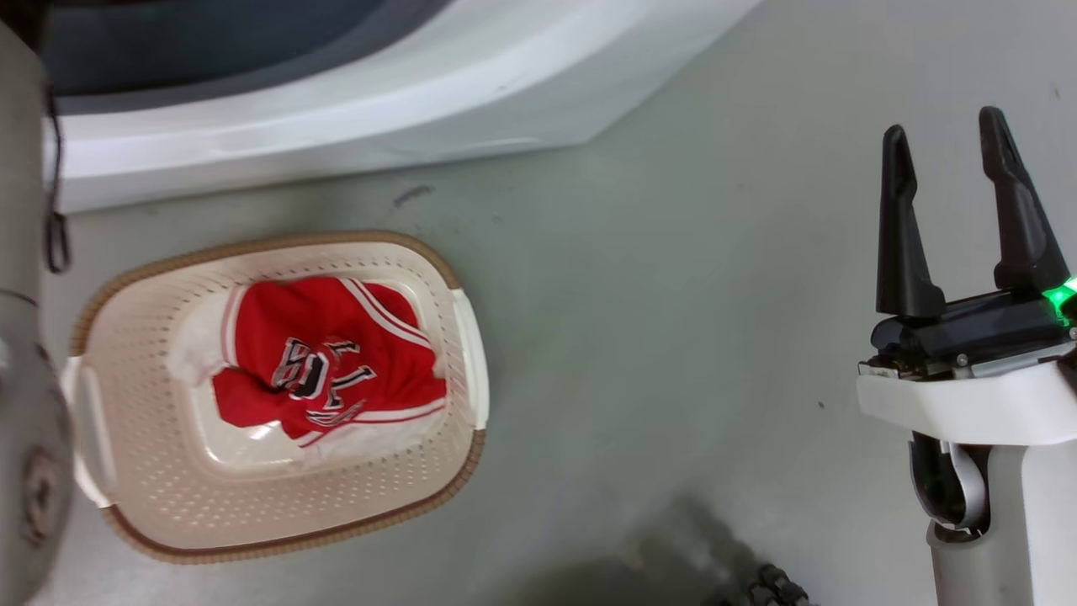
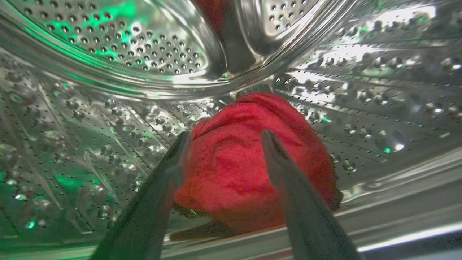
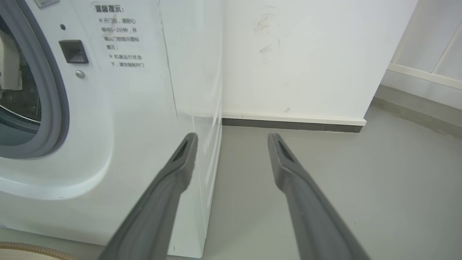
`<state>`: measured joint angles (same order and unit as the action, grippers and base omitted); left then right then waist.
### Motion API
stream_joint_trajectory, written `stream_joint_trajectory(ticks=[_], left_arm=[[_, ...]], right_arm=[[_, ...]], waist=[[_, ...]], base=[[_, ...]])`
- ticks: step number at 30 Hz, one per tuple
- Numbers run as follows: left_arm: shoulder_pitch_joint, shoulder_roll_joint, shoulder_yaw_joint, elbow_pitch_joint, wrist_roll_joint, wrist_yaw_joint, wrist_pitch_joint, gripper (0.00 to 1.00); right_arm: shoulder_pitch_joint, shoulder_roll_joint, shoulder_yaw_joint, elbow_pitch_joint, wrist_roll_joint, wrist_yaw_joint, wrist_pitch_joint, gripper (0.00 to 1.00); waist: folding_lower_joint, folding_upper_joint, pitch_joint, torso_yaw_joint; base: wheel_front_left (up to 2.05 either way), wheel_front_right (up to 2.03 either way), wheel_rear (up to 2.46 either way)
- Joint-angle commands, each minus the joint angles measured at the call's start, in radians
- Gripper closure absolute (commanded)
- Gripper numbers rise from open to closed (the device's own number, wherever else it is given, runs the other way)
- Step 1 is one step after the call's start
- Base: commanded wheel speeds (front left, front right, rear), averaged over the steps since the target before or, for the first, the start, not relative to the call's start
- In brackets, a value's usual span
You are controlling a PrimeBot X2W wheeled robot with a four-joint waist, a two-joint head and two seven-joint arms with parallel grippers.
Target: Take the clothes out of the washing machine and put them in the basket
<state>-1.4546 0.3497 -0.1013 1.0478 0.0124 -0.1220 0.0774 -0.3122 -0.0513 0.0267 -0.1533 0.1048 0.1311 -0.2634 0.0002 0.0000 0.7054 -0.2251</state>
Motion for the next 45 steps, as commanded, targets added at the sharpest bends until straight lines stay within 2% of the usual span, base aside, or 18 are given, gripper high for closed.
stream_joint_trajectory(ticks=[1,7,12,20,28,29,30,38,45], left_arm=[[-0.036,0.012,-0.007,0.014,-0.001,-0.002,0.027,0.0],[-0.174,0.045,-0.032,0.118,-0.03,-0.006,0.237,0.0],[-0.247,0.069,-0.078,0.162,-0.043,-0.007,0.368,0.0],[-0.312,0.106,-0.121,0.177,-0.043,-0.007,0.435,0.0],[-0.287,0.124,-0.137,0.207,-0.063,-0.007,0.451,0.0],[-0.286,0.123,-0.14,0.21,-0.063,-0.007,0.454,0.55],[-0.285,0.124,-0.143,0.212,-0.066,-0.007,0.456,1.0],[-0.295,0.135,-0.171,0.189,-0.081,-0.007,0.385,1.0],[-0.287,0.127,-0.191,0.165,-0.092,-0.007,0.235,1.0]], right_arm=[[-0.022,0.002,0.001,-0.009,0.009,-0.001,-0.002,0.0],[-0.026,0.002,0.013,-0.041,0.036,-0.001,-0.002,0.0],[-0.034,0.002,0.018,-0.068,0.058,-0.001,-0.002,0.0],[-0.035,0.002,0.003,-0.086,0.086,-0.001,-0.002,0.0],[-0.04,0.002,0.003,-0.089,0.098,-0.001,-0.002,0.0],[-0.041,0.002,0.001,-0.089,0.098,-0.001,-0.002,0.0],[-0.041,0.002,0.001,-0.089,0.098,-0.001,-0.002,0.0],[-0.043,0.002,-0.002,-0.084,0.093,-0.001,-0.002,0.0],[-0.033,0.002,0.001,-0.074,0.082,-0.001,-0.002,0.0]], waist=[[-0.0002,0.0,0.046,-0.034],[-0.0002,0.0,0.099,-0.063],[-0.0002,0.0,0.139,-0.081],[-0.0002,0.0,0.194,-0.101],[-0.0002,0.0,0.218,-0.108],[-0.0002,0.0,0.219,-0.107],[-0.0002,0.0,0.219,-0.107],[-0.0002,0.0,0.209,-0.102],[-0.0002,0.0,0.167,-0.087]], base=[[0.0,0.0,0.0],[0.0,0.0,0.0],[0.0,0.0,0.0],[0.0,0.0,0.0],[0.0,0.0,0.0],[0.0,0.0,0.0],[0.0,0.0,0.0],[0.0,0.0,0.0],[0.0,0.0,0.0]])
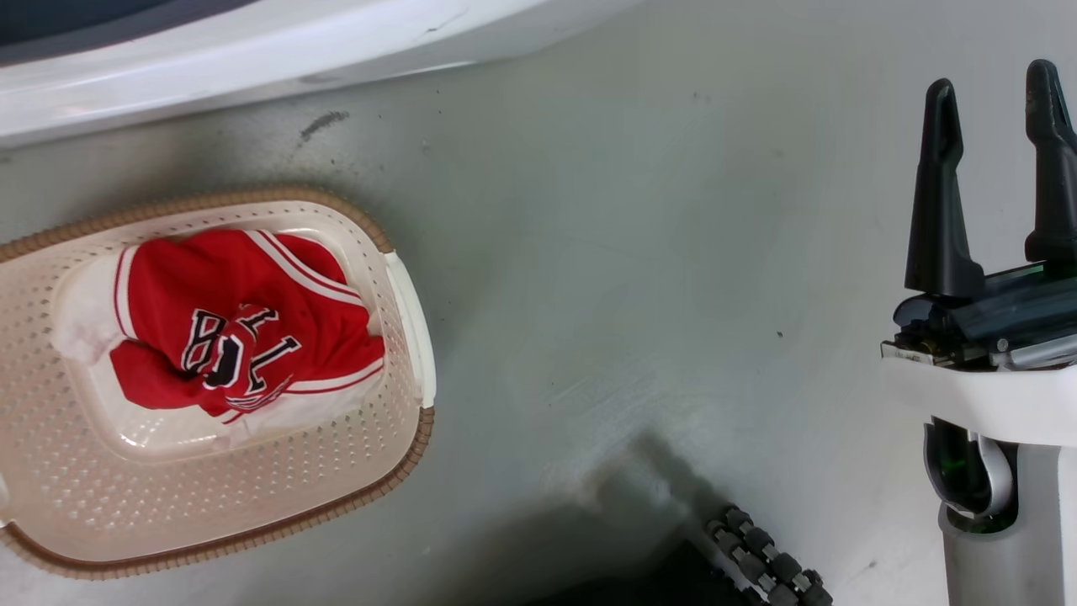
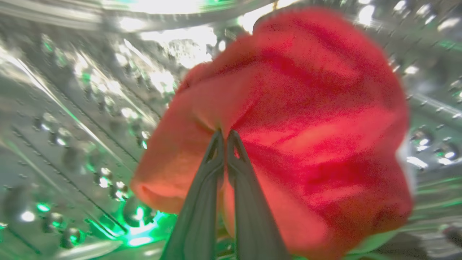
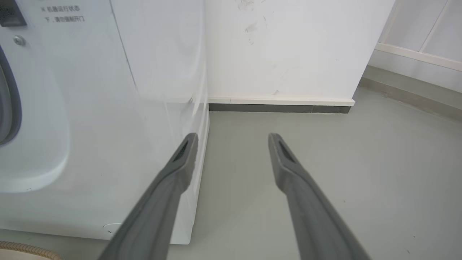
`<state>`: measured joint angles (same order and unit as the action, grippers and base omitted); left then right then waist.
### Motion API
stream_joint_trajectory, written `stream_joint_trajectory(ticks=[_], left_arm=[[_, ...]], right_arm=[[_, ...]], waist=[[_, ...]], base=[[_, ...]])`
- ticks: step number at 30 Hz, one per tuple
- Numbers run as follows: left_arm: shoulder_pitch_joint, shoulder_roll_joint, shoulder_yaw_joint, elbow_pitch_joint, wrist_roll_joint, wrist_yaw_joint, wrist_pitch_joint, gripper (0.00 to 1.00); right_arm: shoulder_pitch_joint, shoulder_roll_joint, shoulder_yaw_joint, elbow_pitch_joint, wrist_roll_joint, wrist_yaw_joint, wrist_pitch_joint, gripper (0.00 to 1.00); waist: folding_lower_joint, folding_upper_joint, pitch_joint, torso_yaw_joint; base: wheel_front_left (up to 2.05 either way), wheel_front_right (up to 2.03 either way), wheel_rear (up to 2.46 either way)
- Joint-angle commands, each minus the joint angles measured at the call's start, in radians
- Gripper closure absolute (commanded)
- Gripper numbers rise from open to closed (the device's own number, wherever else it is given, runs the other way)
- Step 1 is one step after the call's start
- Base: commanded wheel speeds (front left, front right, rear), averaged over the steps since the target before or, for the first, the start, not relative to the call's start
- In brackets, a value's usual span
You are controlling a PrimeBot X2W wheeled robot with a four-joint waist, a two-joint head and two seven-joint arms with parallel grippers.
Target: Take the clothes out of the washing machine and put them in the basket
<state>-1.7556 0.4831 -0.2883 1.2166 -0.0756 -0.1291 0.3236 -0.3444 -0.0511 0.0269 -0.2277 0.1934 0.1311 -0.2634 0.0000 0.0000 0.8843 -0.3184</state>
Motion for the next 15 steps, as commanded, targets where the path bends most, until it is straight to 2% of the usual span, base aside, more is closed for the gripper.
stream_joint_trajectory(ticks=[1,15], left_arm=[[0.019,-0.008,-0.006,-0.004,-0.008,0.0,-0.034,1.0],[0.189,-0.073,-0.044,0.017,-0.12,0.0,-0.302,1.0]], right_arm=[[0.001,0.002,0.001,0.002,-0.008,-0.001,-0.002,0.0],[0.043,0.002,-0.002,0.036,-0.046,-0.001,-0.002,0.0]], waist=[[0.0,0.0,-0.02,0.009],[0.0,0.0,-0.181,0.065]], base=[[0.0,0.0,0.0],[0.0,0.0,0.0]])
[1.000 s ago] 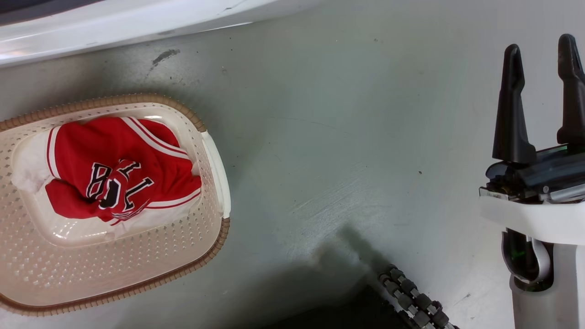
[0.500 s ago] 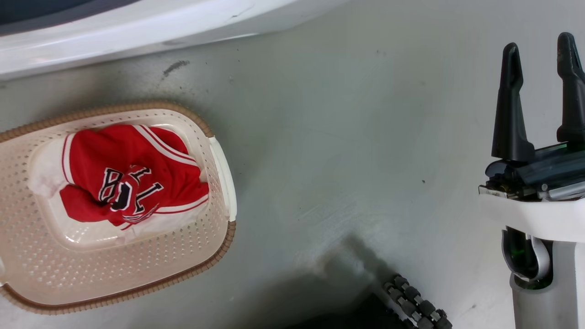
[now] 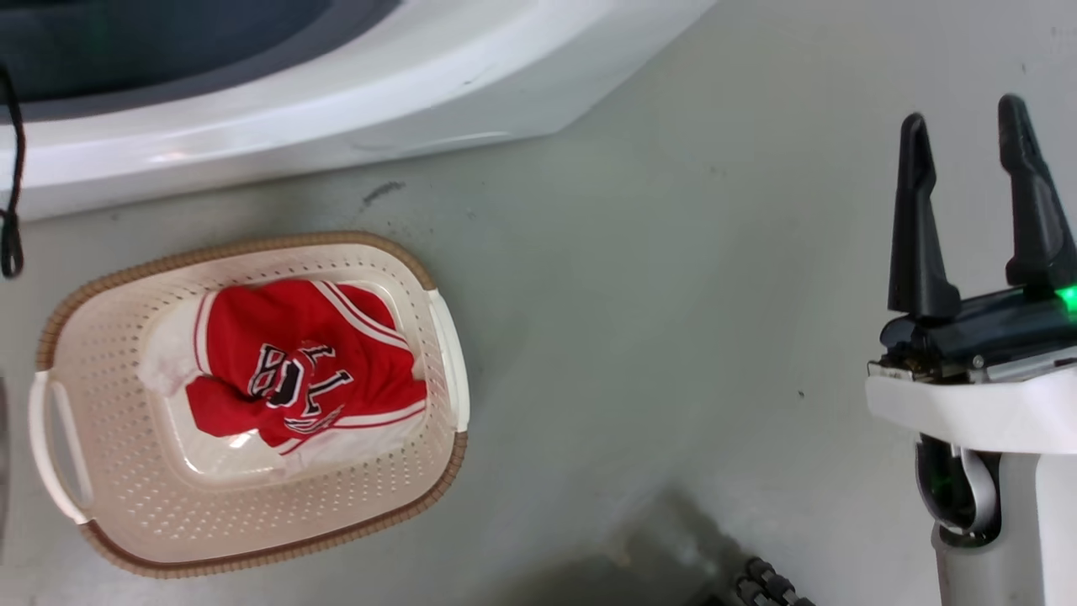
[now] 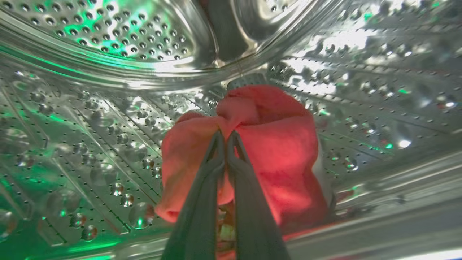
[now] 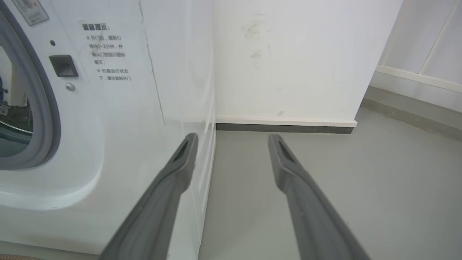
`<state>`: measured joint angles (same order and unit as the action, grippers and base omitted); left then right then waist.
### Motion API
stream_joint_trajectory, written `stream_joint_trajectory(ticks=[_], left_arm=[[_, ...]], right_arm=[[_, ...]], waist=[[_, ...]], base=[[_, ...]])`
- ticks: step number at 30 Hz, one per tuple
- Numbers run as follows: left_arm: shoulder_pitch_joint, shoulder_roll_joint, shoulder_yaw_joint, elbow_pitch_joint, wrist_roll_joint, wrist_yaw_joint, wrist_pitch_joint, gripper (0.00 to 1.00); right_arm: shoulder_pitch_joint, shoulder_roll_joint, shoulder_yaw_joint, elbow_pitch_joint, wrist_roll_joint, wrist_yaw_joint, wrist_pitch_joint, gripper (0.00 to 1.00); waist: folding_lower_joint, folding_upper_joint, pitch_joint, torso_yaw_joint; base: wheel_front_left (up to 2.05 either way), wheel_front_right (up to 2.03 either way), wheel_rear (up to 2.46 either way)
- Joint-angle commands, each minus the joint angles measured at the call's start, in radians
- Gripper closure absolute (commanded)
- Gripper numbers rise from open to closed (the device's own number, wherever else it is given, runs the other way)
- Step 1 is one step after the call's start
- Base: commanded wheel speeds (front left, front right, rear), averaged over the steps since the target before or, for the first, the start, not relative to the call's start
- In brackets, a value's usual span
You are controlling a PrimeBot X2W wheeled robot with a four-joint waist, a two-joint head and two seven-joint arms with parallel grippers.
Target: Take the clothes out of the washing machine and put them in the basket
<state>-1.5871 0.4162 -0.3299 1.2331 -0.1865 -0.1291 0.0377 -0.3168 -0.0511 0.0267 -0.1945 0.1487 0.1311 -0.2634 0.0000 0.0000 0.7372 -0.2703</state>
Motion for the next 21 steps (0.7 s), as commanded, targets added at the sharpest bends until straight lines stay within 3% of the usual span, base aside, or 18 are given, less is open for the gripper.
stream_joint_trajectory(ticks=[1,10,21], left_arm=[[0.04,-0.013,-0.01,0.0,-0.016,0.0,-0.036,1.0],[0.258,-0.088,-0.069,-0.023,-0.121,0.0,-0.221,1.0],[0.485,-0.102,-0.127,-0.156,-0.203,0.0,-0.301,1.0]], right_arm=[[0.019,0.002,-0.003,0.007,-0.007,-0.001,-0.002,0.0],[0.09,0.001,-0.012,0.041,-0.052,-0.001,-0.002,0.0],[0.175,0.001,-0.039,0.064,-0.081,-0.001,-0.002,0.0]], waist=[[0.0,0.0,-0.049,0.023],[0.0,0.0,-0.214,0.089],[0.0,0.0,-0.365,0.147]], base=[[0.0,0.0,0.0],[0.0,0.0,0.0],[0.0,0.0,0.0]])
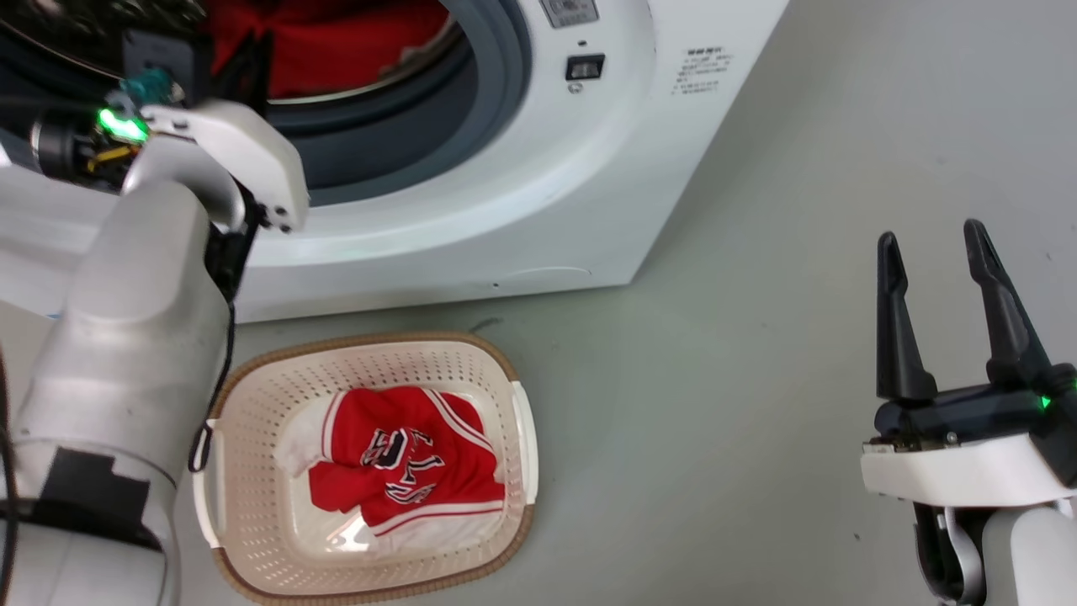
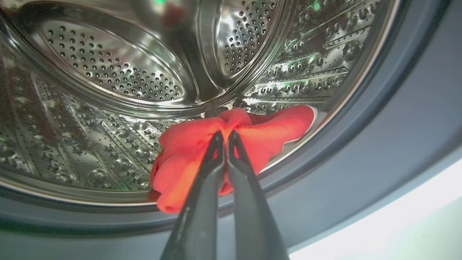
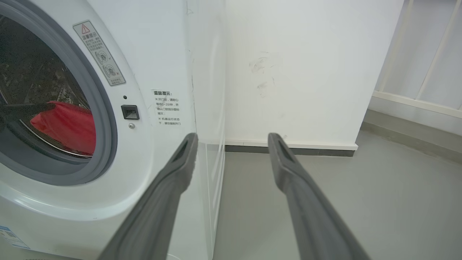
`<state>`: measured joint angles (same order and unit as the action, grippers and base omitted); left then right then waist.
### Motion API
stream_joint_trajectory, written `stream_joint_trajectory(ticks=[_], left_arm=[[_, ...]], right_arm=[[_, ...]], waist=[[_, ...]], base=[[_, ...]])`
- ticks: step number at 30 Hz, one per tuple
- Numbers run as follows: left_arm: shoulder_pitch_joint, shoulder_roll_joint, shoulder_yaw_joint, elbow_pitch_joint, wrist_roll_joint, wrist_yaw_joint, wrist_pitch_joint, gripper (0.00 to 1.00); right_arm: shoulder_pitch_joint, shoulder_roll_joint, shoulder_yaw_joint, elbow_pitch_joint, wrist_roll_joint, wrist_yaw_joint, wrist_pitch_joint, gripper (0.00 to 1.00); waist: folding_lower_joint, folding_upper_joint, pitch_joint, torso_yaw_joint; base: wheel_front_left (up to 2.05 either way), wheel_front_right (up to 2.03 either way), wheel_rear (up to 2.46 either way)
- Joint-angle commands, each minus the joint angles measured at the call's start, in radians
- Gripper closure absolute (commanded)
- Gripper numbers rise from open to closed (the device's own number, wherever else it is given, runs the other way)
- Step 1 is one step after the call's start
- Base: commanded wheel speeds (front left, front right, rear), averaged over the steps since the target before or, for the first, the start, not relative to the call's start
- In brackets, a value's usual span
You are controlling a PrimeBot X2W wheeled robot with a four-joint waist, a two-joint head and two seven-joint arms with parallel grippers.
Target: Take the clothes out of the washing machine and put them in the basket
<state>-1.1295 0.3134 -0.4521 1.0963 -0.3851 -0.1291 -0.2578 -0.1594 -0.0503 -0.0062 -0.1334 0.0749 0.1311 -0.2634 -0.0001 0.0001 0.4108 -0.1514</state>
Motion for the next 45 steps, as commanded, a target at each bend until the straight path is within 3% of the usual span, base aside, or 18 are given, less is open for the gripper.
stream_joint_trajectory(ticks=[1,6,13,34,39,45], left_arm=[[0.046,-0.001,-0.008,-0.041,-0.003,0.0,-0.007,1.0],[0.157,0.002,0.018,-0.196,-0.011,0.009,-0.009,1.0],[0.337,0.021,0.031,-0.457,0.007,0.055,-0.01,1.0],[0.709,0.156,0.069,-1.142,0.015,0.233,0.088,1.0],[0.783,0.187,0.072,-1.248,0.019,0.261,0.119,1.0],[0.841,0.194,0.06,-1.276,0.006,0.275,0.135,1.0]], right_arm=[[0.026,0.001,-0.009,0.004,-0.008,-0.001,-0.002,0.0],[0.061,0.0,-0.012,0.014,-0.016,-0.001,-0.002,0.0],[0.105,0.001,-0.009,0.025,-0.024,-0.001,-0.002,0.0],[0.172,0.0,0.004,0.037,-0.027,-0.001,-0.002,0.0],[0.175,0.001,0.004,0.038,-0.022,-0.001,-0.002,0.0],[0.169,0.0,0.001,0.04,-0.021,-0.001,-0.002,0.0]], waist=[[0.0001,-0.0001,-0.051,0.035],[0.0001,-0.0001,-0.109,0.062],[0.0001,-0.0001,-0.188,0.09],[0.0001,-0.0001,-0.284,0.104],[0.0001,-0.0001,-0.279,0.106],[0.0001,-0.0001,-0.267,0.112]], base=[[0.0,0.0,0.0],[0.0,0.0,0.0],[0.0,0.0,0.0],[0.0,0.0,0.0],[0.0,0.0,0.0],[0.0,0.0,0.0]])
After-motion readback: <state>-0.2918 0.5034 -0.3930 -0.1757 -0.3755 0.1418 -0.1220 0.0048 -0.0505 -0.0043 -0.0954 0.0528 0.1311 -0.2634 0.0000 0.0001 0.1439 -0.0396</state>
